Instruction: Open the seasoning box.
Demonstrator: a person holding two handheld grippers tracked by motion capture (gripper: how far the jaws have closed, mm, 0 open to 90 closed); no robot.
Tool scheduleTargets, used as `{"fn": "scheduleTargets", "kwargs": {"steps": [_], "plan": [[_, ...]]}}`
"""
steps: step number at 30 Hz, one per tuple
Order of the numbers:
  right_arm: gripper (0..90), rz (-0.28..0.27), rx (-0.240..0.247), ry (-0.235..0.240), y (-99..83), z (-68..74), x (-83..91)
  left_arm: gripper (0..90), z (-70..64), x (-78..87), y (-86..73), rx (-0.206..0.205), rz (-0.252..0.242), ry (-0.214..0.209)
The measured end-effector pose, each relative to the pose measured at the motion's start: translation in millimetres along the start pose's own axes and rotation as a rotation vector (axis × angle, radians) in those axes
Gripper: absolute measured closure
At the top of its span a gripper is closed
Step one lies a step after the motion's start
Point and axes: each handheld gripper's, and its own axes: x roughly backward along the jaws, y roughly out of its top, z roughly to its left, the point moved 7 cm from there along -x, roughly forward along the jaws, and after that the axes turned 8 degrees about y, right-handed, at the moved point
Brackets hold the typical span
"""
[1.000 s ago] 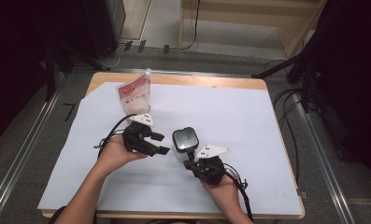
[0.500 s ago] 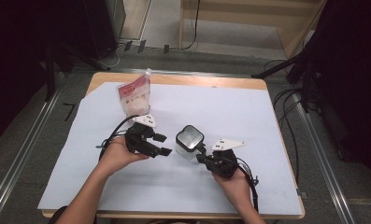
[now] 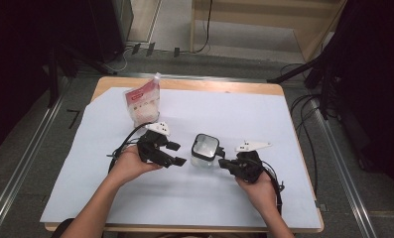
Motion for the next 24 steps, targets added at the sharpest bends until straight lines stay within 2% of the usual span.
{"fn": "scheduleTargets", "kwargs": {"steps": [4, 6, 8, 11, 17, 20, 24], "plan": [[90.0, 0.006, -0.002, -0.008, 0.9, -6.0, 2.3, 32.3, 0.1, -2.4, 1.5, 0.003, 0.011, 0.002], [90.0, 0.005, -0.007, -0.01, 1.8, -9.1, 3.4, 31.6, -1.6, -4.6, 3.0, 0.023, 0.001, -0.01], [90.0, 0.012, -0.004, -0.013, 2.8, -12.2, 4.3, 30.3, -1.0, -5.1, 3.2, 0.017, 0.014, -0.001], [90.0, 0.034, 0.014, -0.01, 5.4, -16.9, 5.4, 29.6, -1.7, -7.0, 4.8, 0.021, 0.002, -0.007], [90.0, 0.026, -0.009, -0.025, 8.1, -27.0, 8.2, 26.3, -3.1, -9.9, 10.0, 0.021, -0.016, -0.002], [90.0, 0.019, -0.018, -0.025, 9.0, -27.5, 10.8, 23.8, -2.1, -12.0, 11.4, 0.014, -0.007, 0.021], [90.0, 0.009, -0.008, -0.033, 11.4, -26.6, 15.1, 23.9, -2.0, -14.3, 11.8, 0.01, -0.003, 0.007]]}}
